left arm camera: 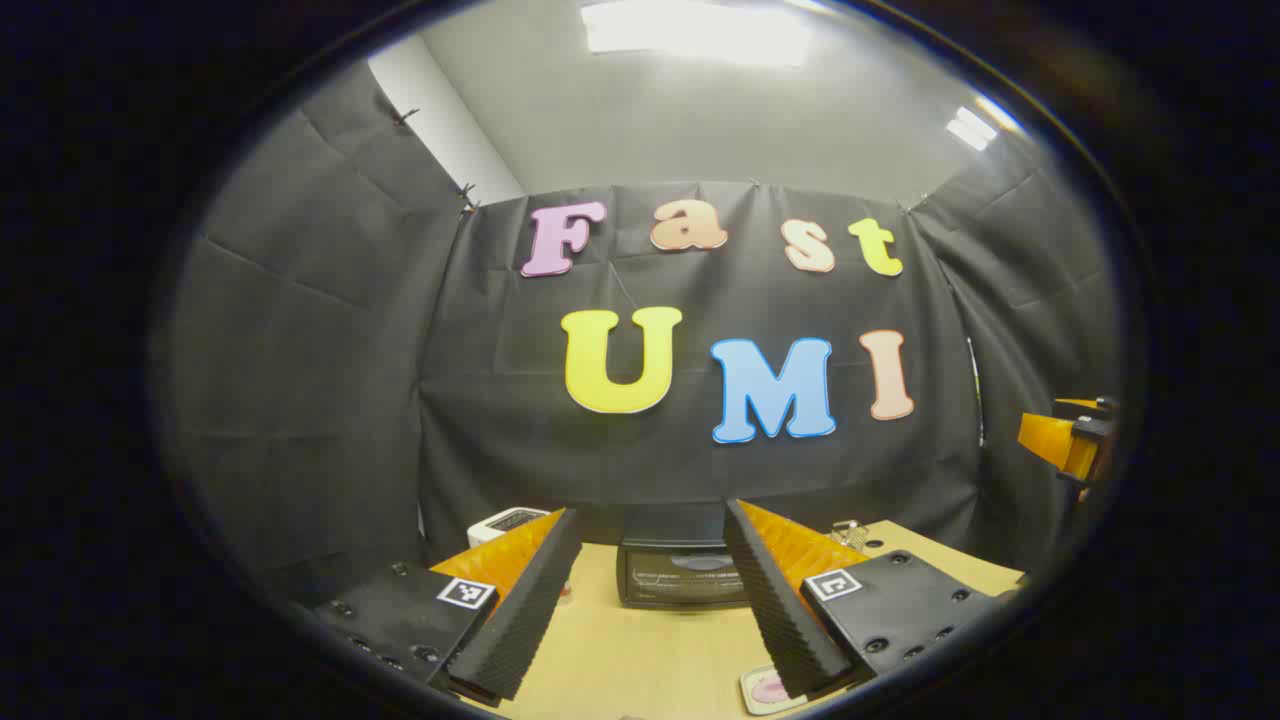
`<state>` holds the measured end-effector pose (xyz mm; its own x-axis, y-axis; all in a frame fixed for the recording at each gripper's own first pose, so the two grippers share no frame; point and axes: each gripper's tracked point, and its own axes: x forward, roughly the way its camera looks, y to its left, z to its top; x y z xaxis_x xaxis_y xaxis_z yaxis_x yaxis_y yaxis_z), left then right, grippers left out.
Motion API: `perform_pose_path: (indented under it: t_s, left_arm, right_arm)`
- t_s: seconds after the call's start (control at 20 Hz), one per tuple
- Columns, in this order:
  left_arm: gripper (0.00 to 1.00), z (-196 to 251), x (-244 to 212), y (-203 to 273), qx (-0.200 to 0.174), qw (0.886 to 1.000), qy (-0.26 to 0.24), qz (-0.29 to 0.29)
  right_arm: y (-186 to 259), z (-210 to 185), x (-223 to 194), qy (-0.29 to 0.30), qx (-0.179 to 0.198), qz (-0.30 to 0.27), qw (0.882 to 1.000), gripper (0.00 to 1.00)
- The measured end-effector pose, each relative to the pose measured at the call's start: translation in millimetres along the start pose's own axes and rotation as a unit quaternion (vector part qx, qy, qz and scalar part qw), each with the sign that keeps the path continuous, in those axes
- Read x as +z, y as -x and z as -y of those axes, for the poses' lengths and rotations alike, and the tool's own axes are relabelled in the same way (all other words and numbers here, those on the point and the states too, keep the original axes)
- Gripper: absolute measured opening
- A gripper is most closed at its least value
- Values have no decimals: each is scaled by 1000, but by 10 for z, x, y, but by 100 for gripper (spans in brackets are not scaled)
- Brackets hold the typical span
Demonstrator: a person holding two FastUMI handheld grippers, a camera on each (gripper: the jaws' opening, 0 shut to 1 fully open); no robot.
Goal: Open the electric oven with the left hand, put the food in, and close the electric oven.
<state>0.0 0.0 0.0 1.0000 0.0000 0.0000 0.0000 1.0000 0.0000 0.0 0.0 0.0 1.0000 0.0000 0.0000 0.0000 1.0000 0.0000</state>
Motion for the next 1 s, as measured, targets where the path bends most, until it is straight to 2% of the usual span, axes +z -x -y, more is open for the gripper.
perform_pose_path:
  t_s: [0.3,0.35,0.4,0.7,0.9,1.0]
  left_arm:
    - [100,118,79,15,3,1000,-3,6]
    - [97,144,101,24,3,1000,-5,9]
    - [100,165,100,37,3,1000,-6,11]
    - [100,391,92,47,10,1000,-4,12]
    - [100,584,113,-54,9,1000,-11,25]
    - [100,653,102,-188,10,1000,-11,28]
  right_arm:
    - [-1,138,-40,-4,-2,-4,1000,95]
    - [7,177,-43,-4,-1,-3,1000,95]
    - [0,206,-45,-2,-1,-1,1000,95]
    - [-14,357,-106,-4,13,-5,1000,95]
    - [-52,453,-193,-9,31,-7,999,95]
    - [-74,548,-227,-13,27,-11,999,95]
